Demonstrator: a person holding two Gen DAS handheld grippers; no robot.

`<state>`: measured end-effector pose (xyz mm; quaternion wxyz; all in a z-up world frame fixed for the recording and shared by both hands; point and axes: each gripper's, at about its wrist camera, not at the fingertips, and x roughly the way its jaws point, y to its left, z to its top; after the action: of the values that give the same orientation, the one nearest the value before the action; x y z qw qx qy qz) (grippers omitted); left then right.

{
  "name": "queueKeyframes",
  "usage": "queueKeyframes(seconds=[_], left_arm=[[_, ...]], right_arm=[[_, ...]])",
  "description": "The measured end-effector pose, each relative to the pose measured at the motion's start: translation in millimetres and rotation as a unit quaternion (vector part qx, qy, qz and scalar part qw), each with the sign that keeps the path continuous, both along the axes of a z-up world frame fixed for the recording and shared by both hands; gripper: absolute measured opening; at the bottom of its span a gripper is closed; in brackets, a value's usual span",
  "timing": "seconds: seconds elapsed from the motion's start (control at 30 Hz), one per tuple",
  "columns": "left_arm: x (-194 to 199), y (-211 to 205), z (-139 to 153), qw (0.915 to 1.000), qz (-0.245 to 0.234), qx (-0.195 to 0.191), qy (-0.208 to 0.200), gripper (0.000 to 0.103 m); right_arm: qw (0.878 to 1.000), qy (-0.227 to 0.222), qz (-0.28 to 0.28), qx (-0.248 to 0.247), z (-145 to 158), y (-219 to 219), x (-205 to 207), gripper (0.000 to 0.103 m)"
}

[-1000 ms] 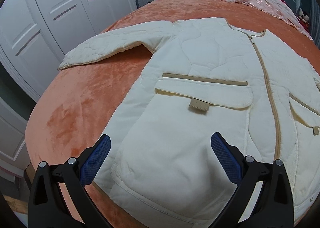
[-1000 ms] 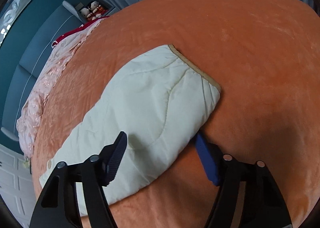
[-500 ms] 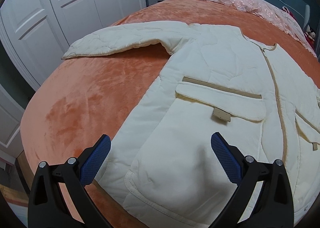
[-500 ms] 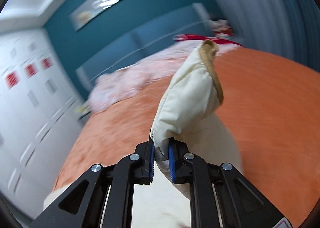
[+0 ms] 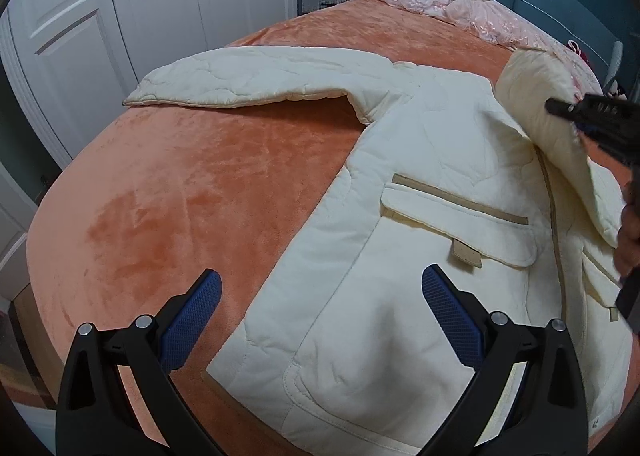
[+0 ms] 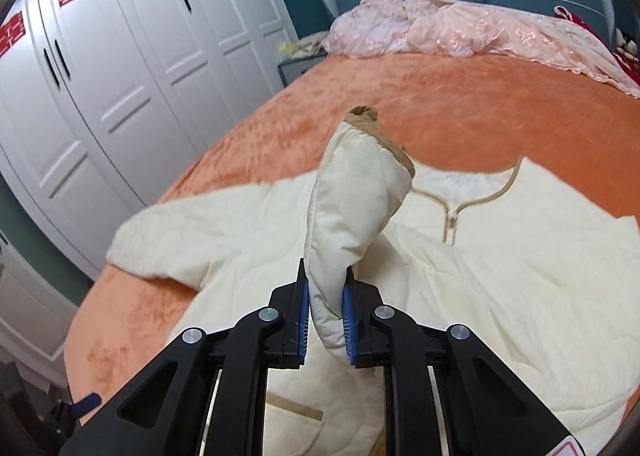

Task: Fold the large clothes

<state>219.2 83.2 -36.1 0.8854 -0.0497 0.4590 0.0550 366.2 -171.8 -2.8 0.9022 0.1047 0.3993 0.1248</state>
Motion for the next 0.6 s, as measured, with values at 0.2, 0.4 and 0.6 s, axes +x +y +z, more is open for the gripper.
queueKeyframes(seconds=[0.2,0.4,0.6], left_arm=[[12.8,1.0,-3.0,0.9984,-0.01,-0.055,0.007,0.098],[53.2,-24.4,2.2,0.9869,-0.036,-0.157,0.009,0.098],[117.7,-57.0,-11.2,0.9747,-0.03,-0.221,0.017,0.098]], right_arm=[[0.999,0.006,0.022,0.036,-16.3,15.6,-24.7,0.05],[0.995,-0.015,-0.058,0.085,-6.6,-57.8,-80.0,0.056],[0.967,0.025,-0.224,0.121,-40.8,-179.1,-128.2,0.057]])
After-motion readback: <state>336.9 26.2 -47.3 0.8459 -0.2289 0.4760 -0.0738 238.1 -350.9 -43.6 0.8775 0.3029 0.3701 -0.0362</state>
